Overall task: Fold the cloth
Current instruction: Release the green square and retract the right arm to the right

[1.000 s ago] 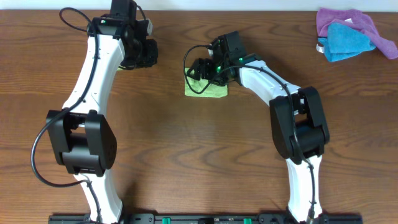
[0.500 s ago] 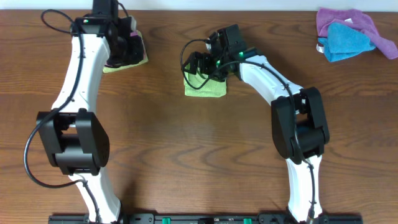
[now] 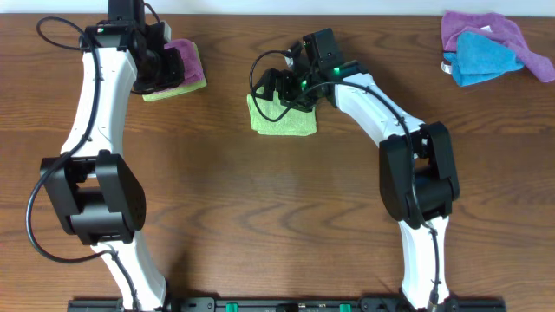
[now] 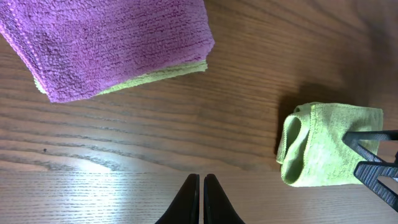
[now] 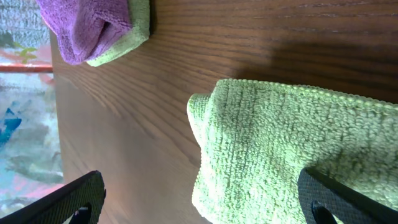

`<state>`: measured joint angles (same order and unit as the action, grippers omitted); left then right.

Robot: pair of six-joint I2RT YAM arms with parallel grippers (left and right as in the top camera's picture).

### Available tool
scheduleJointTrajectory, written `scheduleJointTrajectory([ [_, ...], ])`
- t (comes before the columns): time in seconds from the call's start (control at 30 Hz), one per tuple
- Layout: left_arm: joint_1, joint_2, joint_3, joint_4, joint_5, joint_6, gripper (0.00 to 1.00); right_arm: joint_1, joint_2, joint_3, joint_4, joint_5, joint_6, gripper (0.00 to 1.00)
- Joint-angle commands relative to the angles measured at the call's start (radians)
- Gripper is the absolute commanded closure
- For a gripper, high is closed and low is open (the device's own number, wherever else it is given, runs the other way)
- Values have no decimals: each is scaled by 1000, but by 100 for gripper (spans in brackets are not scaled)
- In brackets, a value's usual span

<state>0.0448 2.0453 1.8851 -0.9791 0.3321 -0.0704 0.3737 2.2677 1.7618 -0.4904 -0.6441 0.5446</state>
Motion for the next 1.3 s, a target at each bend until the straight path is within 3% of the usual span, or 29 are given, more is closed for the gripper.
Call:
scheduleJointTrajectory([
  [0.0, 2, -21, -5, 0, 28, 19, 94, -20, -10, 28, -10, -19, 0, 1],
  [0.2, -22, -21, -5, -16, 63, 27, 94, -80, -102, 69, -164, 103, -90, 1],
  [0.27, -38, -20, -10, -16, 65, 26, 88, -106, -152, 79, -246, 208, -119, 1],
  [0.33, -56, -20, -20, -10, 83, 26, 66, -134, -203, 79, -308, 274, -154, 1],
  [0.37, -66, -20, -29, -2, 103, 26, 41, -153, -236, 79, -346, 300, -166, 1],
  [0.47, -91, -20, -61, 20, 166, 26, 7, -201, -322, 79, -459, 375, -204, 1],
  [0.5, -100, -20, -71, 23, 176, 27, 2, -214, -351, 79, -500, 413, -206, 1],
  [0.67, -145, -18, -118, 19, 268, 72, 5, -245, -488, 78, -651, 587, -232, 1],
  [0.93, -185, -19, -166, 45, 332, 14, 0, -225, -735, 35, -841, 756, -246, 1],
  [1.27, -200, -20, -166, -45, 180, 7, 0, -202, -1371, -457, -812, 794, -179, 1],
])
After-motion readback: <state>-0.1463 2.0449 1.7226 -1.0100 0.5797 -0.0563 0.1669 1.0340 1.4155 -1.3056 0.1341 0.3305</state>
